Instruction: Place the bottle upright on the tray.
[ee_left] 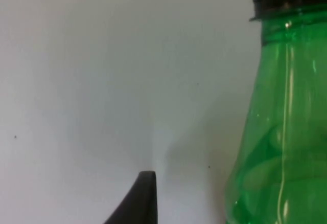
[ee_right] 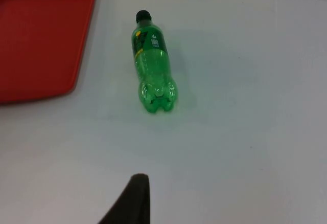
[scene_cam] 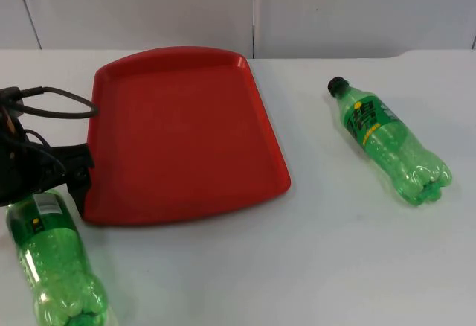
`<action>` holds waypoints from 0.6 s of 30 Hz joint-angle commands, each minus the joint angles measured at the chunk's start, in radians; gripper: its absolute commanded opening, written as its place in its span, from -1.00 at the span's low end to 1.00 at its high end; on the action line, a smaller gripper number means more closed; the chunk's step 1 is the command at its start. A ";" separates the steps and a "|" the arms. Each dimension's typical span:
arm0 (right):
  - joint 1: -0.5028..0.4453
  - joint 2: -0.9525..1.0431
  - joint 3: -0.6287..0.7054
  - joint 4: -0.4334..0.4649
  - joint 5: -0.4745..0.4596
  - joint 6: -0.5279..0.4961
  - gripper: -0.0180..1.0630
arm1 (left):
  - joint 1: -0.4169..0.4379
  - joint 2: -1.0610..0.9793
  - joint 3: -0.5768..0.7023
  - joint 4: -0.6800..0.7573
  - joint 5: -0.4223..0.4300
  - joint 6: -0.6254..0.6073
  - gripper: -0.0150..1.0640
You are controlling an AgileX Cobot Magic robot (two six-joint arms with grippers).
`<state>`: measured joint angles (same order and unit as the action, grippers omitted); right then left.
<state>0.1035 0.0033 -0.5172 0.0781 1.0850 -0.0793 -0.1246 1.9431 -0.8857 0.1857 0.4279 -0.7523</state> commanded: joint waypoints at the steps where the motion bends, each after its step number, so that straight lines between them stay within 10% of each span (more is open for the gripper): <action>1: -0.002 -0.003 0.000 0.002 -0.006 0.001 0.96 | -0.001 -0.011 0.025 0.021 0.033 -0.004 0.97; 18: -0.002 -0.003 0.000 0.002 -0.006 0.001 0.96 | -0.005 0.013 0.043 0.024 -0.049 -0.004 0.97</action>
<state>0.1035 0.0033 -0.5172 0.0781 1.0850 -0.0793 -0.1246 1.9457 -0.8472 0.2166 0.3929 -0.7523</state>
